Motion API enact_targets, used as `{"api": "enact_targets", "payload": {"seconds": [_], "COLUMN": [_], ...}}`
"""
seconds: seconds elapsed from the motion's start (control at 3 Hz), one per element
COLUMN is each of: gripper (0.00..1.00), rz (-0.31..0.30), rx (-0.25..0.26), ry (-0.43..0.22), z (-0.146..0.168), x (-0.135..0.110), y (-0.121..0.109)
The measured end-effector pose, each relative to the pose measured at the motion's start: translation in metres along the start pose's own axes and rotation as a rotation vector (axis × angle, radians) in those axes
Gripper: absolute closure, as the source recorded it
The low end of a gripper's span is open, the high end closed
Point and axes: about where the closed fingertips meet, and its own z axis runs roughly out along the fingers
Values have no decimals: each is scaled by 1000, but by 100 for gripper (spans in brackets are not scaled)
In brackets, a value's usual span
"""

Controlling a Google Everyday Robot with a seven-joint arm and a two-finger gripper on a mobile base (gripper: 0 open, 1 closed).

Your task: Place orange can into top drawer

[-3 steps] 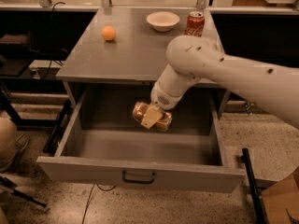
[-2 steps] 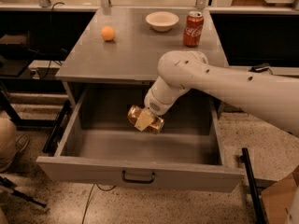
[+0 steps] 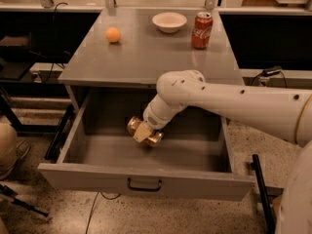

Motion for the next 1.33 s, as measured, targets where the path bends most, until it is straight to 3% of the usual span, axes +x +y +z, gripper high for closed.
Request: {"api": "enact_targets", "payload": {"seconds": [0.67, 1.0, 1.33], "gripper": [37, 6, 0], "rz": [28, 53, 80], "rx": [-14, -31, -37], "ry": [-7, -2, -7], "z": [14, 13, 8], "x": [5, 20, 34], "y": [7, 13, 13]}}
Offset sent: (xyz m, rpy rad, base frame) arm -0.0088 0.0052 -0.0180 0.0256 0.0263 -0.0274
